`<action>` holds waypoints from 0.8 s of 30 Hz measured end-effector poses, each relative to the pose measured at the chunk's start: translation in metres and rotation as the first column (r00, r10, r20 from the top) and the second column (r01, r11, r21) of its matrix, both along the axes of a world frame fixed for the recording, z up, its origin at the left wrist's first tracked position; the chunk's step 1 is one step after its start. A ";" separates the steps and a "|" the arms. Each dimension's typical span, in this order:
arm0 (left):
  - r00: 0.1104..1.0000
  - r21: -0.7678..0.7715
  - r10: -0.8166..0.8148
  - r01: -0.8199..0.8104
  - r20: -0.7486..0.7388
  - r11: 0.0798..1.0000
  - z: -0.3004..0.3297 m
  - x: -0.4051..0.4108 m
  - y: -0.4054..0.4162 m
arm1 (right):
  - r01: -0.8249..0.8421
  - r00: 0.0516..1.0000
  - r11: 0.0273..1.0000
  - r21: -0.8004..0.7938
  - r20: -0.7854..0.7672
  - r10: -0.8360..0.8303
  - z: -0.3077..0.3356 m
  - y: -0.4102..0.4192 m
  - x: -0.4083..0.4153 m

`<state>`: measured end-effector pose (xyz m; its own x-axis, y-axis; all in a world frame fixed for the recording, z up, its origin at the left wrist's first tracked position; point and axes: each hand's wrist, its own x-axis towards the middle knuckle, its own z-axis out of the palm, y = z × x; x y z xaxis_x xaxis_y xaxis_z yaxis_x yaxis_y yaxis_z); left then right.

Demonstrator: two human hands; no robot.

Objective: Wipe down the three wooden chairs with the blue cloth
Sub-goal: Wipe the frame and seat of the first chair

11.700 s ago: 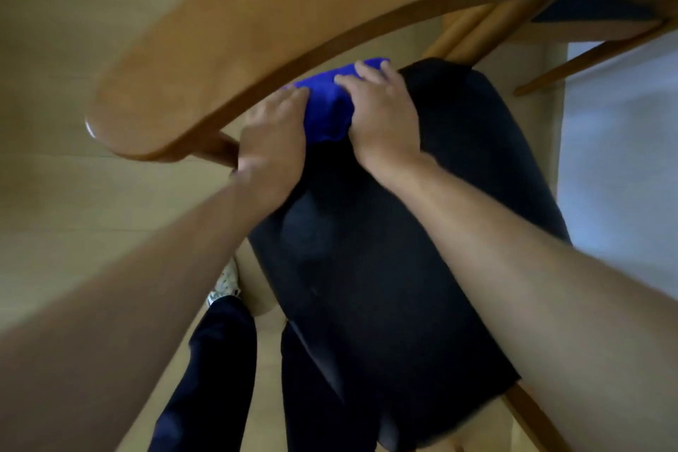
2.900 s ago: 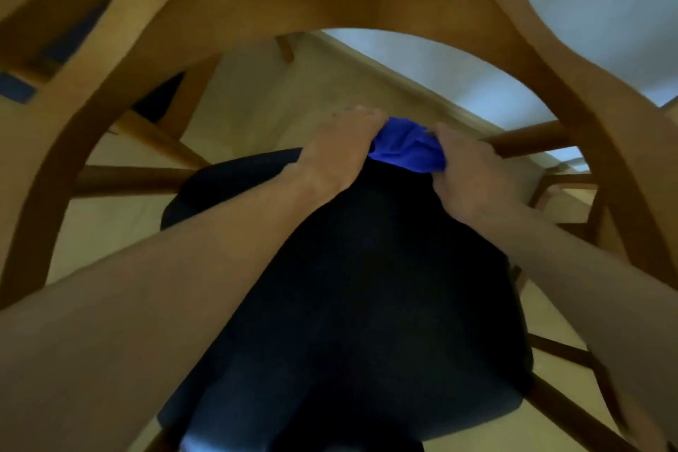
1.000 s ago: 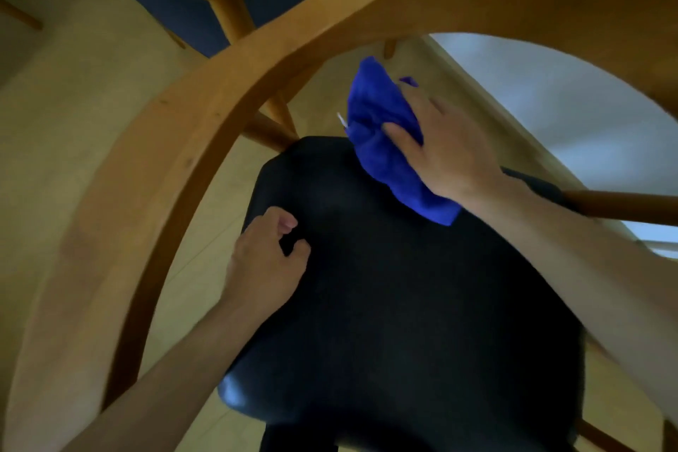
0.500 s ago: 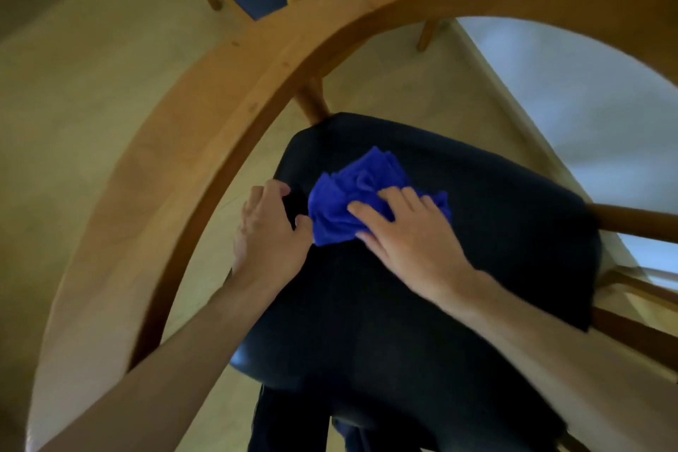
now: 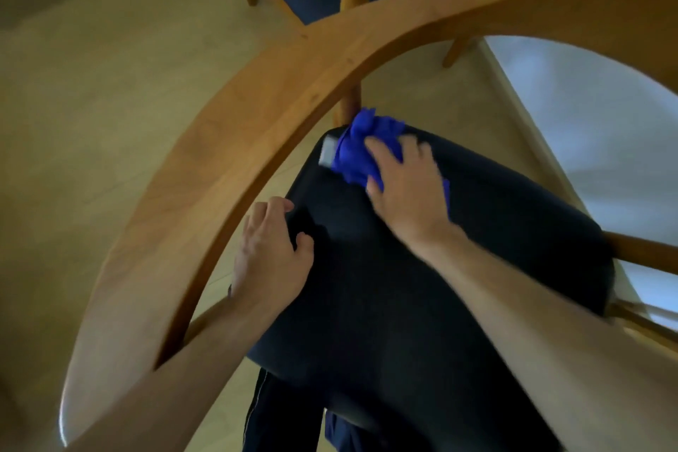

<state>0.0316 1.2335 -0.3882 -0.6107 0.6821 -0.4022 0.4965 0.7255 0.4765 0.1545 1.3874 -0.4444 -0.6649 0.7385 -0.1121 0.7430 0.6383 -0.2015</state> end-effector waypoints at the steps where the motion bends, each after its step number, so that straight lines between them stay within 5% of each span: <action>1: 1.000 0.003 0.012 -0.012 0.001 1.000 0.002 -0.001 -0.002 | -0.072 0.997 0.996 -0.056 -0.036 0.070 0.002 -0.029 0.008; 5: 1.000 0.036 -0.024 0.025 -0.010 0.999 0.015 -0.002 -0.017 | -0.392 0.920 0.891 -0.228 -0.109 0.377 0.014 -0.134 0.054; 8: 0.999 0.014 -0.050 0.050 0.020 0.999 0.020 0.008 -0.049 | -0.473 0.875 0.854 -0.215 -0.228 0.427 0.016 -0.103 0.057; 11: 1.000 0.001 0.013 -0.013 0.023 1.000 0.014 0.019 -0.082 | -0.217 0.937 0.971 -0.101 -0.301 0.178 0.010 -0.027 0.028; 13: 1.000 0.011 0.017 -0.018 0.003 1.000 0.006 0.028 -0.100 | 0.018 0.976 0.996 -0.088 -0.217 -0.036 -0.005 0.015 0.005; 16: 0.999 0.052 -0.023 0.025 -0.026 0.998 -0.006 0.031 -0.125 | 0.126 0.981 0.992 -0.001 -0.151 -0.124 -0.025 0.022 -0.015; 20: 0.941 0.117 -0.189 0.229 -0.281 0.966 -0.019 0.019 -0.154 | -0.141 0.949 0.989 -0.052 -0.293 0.120 -0.023 -0.051 -0.020; 24: 0.860 0.108 -0.337 0.404 -0.382 0.908 -0.026 0.011 -0.167 | -0.519 0.833 0.842 -0.147 -0.311 0.458 -0.016 -0.167 0.017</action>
